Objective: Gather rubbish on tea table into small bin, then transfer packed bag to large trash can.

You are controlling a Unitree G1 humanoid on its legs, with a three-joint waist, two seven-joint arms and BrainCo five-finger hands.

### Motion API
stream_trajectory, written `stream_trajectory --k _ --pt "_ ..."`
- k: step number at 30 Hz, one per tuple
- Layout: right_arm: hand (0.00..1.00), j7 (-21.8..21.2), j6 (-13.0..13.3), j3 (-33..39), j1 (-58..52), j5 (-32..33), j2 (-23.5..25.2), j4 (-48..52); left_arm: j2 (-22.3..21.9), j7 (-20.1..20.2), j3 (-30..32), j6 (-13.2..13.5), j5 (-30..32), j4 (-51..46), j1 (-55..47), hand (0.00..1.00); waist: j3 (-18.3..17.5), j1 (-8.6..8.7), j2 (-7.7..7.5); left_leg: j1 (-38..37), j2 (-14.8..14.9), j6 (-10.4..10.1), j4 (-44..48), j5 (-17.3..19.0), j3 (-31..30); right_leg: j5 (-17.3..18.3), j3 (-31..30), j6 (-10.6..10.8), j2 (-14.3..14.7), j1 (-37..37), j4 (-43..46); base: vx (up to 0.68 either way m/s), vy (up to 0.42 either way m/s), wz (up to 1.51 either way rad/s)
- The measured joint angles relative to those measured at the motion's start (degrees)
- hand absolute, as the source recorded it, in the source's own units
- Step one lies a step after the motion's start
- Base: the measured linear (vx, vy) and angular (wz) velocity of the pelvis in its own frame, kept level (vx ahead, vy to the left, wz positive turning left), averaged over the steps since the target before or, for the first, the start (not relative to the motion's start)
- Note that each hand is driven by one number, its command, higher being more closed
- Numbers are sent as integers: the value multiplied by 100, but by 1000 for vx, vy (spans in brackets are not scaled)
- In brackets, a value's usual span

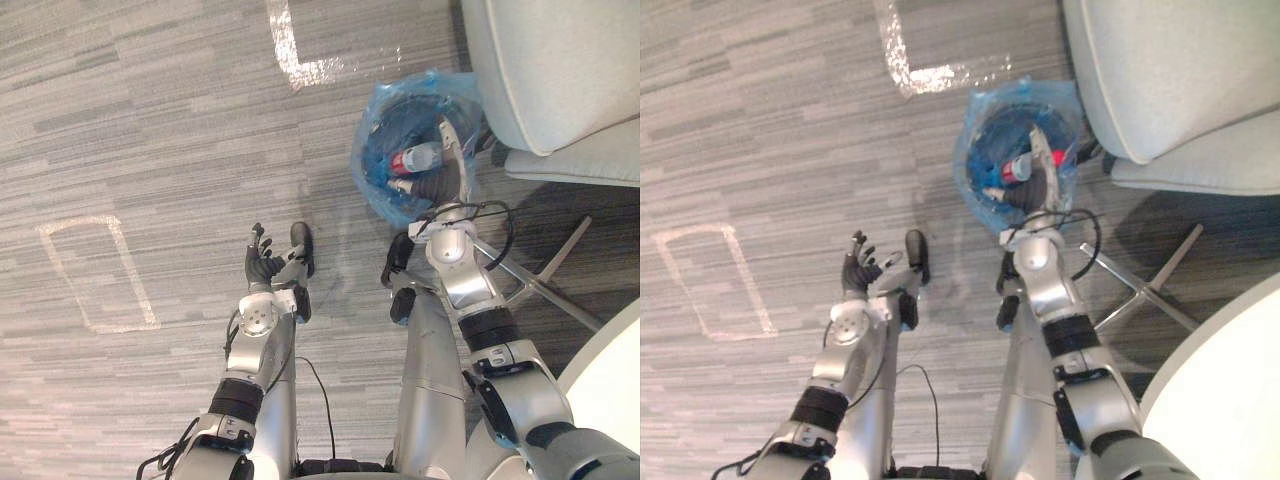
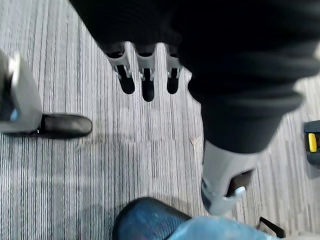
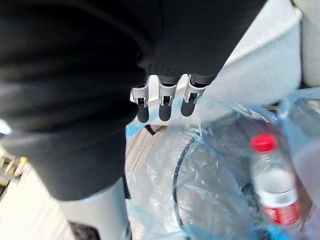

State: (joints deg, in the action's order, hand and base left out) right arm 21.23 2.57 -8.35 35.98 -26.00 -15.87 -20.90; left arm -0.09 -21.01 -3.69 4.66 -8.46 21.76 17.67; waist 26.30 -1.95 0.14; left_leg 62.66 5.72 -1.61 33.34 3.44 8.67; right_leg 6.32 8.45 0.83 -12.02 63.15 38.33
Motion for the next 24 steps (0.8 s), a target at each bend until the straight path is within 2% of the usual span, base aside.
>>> stream_trajectory --k 6,12,18,24 --pt "0 -39 -90 -251 -154 -654 -3 -87 68 -1 83 9 -27 420 5 0 -13 1 -11 -73 57 9 -12 10 21 -49 11 -4 64 -115 -122 -20 4 -6" --pt "0 -2 -252 -531 250 -1238 6 -868 163 -4 230 99 -181 728 40 0 -14 -1 -12 -23 69 5 -44 13 53 -63 -9 -3 79 -51 -172 -8 -1 -1" --pt "0 11 -458 -610 898 -1446 13 -1711 158 -4 257 230 -309 844 321 0 -21 -15 -20 287 77 78 -4 -40 142 -131 -83 16 79 296 -148 -1 0 -1" --pt "0 23 -637 -650 1396 -1465 102 -2464 146 -7 254 303 -420 851 488 0 -21 -26 -20 385 28 45 -139 -45 164 -127 -80 18 24 443 -140 -15 1 5"
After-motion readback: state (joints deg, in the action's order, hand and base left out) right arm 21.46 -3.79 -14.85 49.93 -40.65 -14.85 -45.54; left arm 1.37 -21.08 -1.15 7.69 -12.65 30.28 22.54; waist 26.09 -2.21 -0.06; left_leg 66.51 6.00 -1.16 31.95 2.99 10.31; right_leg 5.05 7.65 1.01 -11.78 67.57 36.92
